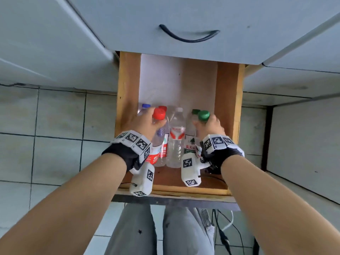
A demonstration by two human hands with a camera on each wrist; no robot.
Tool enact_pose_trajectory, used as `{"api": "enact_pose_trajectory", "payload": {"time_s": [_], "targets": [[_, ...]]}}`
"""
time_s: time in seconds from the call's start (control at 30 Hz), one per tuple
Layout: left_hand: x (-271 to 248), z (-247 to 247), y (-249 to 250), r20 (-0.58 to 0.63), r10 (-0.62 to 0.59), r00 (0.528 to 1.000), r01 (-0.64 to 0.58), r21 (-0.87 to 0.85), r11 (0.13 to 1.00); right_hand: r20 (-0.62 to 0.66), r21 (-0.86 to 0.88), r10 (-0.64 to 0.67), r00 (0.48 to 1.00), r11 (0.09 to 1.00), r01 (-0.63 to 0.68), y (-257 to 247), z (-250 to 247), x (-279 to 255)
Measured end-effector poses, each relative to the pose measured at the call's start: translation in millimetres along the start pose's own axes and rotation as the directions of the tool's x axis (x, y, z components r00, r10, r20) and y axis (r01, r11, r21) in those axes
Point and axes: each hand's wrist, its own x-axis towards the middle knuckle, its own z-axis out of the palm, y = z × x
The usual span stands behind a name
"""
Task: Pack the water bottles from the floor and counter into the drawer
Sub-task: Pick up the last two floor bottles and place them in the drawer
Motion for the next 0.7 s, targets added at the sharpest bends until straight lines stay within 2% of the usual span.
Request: {"api": "enact_pose_trajectory", "payload": {"time_s": [0.07,0.2,0.33,0.4,0.47,0.53,0.63,0.7], "targets": [[12,3,-1,0.005,-0.052,0.999,0.052,0.033,0.998,-0.018,0.054,0.031,0.999,0.998,-0.03,8,9,13],[41,9,-7,0.015,-0.165,0.986,0.162,0.111,0.98,0.067,0.046,0.057,0.996,0.997,-0.06,25,24,29],[57,22,-31,0.067,-0.225,0.972,0.202,0.253,0.946,0.031,0.104,0.079,0.996,0.991,-0.082,33,25,21],[52,20,-35,0.054,-0.215,0.975,0.191,0.283,0.94,0.013,0.008,0.084,0.996,0.996,-0.084,29,20,11],[38,18,-33,0.105,-0.214,0.971,0.177,0.287,0.942,-0.021,-0.142,0.074,0.997,0.987,-0.076,25,17,1],[28,15,-34,0.101,-0.211,0.972,0.177,0.27,0.946,-0.011,-0.198,0.077,0.997,0.977,-0.078,24,16,-7],[25,16,-32,0.065,-0.163,0.984,0.142,0.251,0.958,0.155,-0.147,0.223,0.963,0.969,-0.2,35,23,-12],[24,15,-30,0.082,-0.126,0.989,0.102,0.246,0.964,0.196,-0.081,0.288,0.937,0.957,-0.277,41,31,-8]]}}
